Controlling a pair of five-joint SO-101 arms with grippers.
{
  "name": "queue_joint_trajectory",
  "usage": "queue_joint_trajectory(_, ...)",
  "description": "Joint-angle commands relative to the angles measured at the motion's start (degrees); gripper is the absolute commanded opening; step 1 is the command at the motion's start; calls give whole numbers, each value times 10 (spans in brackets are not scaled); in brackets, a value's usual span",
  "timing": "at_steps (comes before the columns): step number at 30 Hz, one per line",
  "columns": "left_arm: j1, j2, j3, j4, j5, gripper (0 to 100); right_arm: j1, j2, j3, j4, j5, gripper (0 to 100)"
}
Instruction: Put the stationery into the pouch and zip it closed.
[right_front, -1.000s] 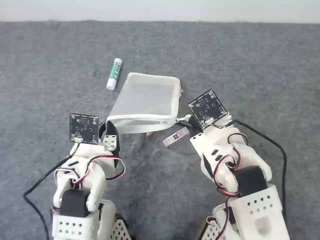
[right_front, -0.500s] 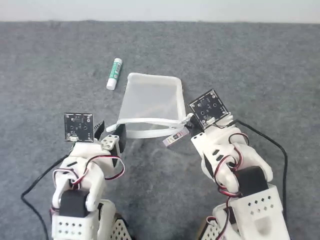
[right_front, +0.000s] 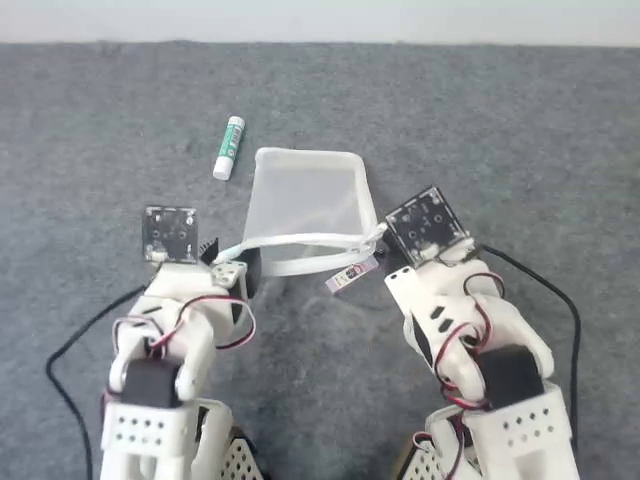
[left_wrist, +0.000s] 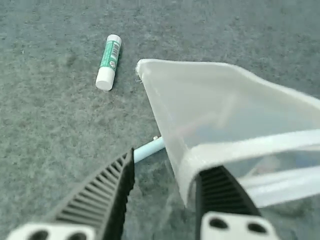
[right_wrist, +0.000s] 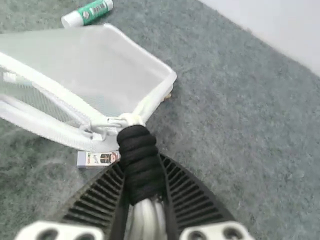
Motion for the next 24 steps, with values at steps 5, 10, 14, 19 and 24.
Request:
queue_joint_trajectory(5, 4, 136, -64, -69, 11, 103, -25, -31, -17, 17, -7, 7)
queue_joint_trajectory(10, 4, 138, -78, -67, 10, 13, -29, -30, -16, 14, -6, 9)
queue_joint_trajectory(14, 4, 138, -87, -63, 10, 11, -29, -30, 8, 7, -2, 24)
queue_joint_trajectory(19, 4, 139, -102, -45, 10, 11, -26, -30, 44, -32, -5, 188)
queue_joint_trajectory(24, 4, 139, -109, -37, 10, 11, -25, -30, 46, -31, -5, 268)
